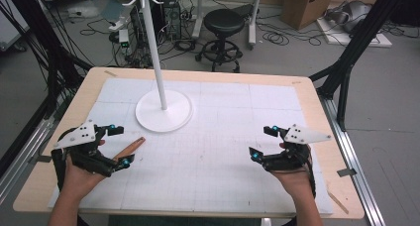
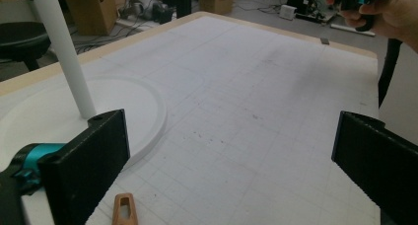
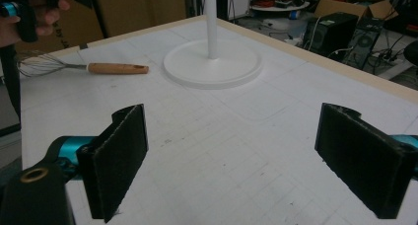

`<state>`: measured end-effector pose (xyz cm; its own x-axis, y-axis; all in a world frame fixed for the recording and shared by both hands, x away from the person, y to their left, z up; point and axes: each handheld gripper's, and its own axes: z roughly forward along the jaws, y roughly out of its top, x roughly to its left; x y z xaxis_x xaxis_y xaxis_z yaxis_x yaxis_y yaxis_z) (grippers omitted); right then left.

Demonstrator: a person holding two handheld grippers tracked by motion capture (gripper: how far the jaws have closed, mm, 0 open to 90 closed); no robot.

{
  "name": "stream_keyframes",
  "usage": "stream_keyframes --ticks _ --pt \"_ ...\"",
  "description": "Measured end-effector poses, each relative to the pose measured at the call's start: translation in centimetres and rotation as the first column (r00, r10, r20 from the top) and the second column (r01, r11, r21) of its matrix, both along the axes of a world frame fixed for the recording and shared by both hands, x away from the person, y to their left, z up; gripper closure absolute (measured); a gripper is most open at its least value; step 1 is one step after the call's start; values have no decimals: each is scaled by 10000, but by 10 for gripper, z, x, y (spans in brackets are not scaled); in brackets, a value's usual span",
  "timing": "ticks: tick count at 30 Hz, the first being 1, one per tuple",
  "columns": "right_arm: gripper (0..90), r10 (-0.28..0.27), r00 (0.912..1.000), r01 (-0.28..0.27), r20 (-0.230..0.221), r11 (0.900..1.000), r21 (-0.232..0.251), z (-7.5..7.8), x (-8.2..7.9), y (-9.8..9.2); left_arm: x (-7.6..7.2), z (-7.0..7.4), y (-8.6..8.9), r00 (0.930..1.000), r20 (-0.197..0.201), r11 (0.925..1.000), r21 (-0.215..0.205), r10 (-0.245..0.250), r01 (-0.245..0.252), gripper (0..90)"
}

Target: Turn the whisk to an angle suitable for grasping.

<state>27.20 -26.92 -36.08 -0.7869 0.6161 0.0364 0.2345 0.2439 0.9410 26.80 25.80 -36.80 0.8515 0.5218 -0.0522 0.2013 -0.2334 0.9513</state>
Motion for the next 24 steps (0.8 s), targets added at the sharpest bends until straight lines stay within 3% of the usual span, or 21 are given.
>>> stream_keyframes --ticks 8,12,16,18,24 --pt "118 -31 9999 31 -125 10000 0 0 6 -1 0 1 7 9995 -27 9993 235 305 -304 17" --pt "118 -67 9999 64 -113 9996 -267 -2 1 1 -2 5 11 9990 38 9989 147 445 -446 17" --pt "118 -139 9999 137 -95 9997 -217 -1 -1 1 -3 9 12 9978 91 9962 556 660 -664 17" --pt "118 -166 9998 164 -106 9995 -275 -2 1 2 -2 9 13 9969 38 9941 742 789 -790 17" --pt "118 -166 9994 151 -303 9988 -461 -7 6 4 9 -1 17 9848 -528 9753 1570 1655 -1555 17"
